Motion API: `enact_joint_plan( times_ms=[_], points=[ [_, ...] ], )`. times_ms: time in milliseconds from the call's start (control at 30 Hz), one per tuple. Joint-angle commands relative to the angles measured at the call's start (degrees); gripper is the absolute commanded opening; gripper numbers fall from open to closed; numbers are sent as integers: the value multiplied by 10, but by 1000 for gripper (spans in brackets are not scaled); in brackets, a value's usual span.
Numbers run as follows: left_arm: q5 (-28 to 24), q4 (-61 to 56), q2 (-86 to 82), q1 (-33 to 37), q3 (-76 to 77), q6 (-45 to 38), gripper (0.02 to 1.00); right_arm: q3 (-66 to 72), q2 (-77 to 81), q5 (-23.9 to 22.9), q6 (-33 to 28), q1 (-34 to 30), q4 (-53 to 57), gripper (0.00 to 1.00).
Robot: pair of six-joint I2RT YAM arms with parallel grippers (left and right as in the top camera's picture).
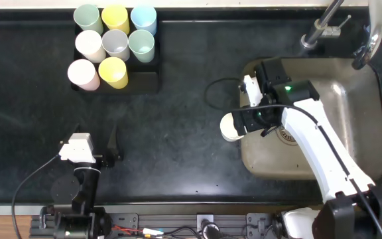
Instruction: Store Cups
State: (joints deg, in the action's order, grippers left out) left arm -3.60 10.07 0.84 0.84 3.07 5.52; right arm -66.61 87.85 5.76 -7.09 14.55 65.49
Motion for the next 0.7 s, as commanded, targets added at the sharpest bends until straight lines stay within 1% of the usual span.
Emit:
enact_joint_plan(
  times_ms=[33,167,267,300,333,433,467,500,567,600,633,667,700],
  points=[
    [7,1,-7,-2,-1,-10,1000,-20,22,5,-9,-5,-2,934],
    [7,1,-7,-2,-1,-10,1000,-20,32,-9,-9,-5,-11,925],
    [7,2,-7,-2,-1,-10,1000,-20,33,-9,-11,-6,-17,910],
    [7,1,-7,-2,-1,-10,998,-20,33,-9,-11,-6,-18,860],
    [7,2,-7,-2,-1,-10,1000,-20,33,-9,-11,-6,-19,741],
    [7,2,-7,-2,-1,-10,998,-20,33,-8,-11,-6,-19,310],
    [7,2,-7,-2,-1,-10,1000,-20,34,-5,-11,-4,-20,211],
    [7,2,-7,-2,-1,-10,1000,-20,36,1,-11,-2,-23,235],
    [7,2,-7,-2,-1,-10,1000,-19,42,21,-10,6,-33,329],
    [7,2,-7,-2,-1,-10,1000,-19,46,32,-10,10,-41,275],
    [7,1,-7,-2,-1,-10,1000,-19,53,43,-11,16,-54,148],
    [7,2,-7,-2,-1,-10,998,-19,59,47,-11,21,-65,45],
    [7,1,-7,-2,-1,-10,1000,-19,68,51,-10,27,-82,45]
  ],
)
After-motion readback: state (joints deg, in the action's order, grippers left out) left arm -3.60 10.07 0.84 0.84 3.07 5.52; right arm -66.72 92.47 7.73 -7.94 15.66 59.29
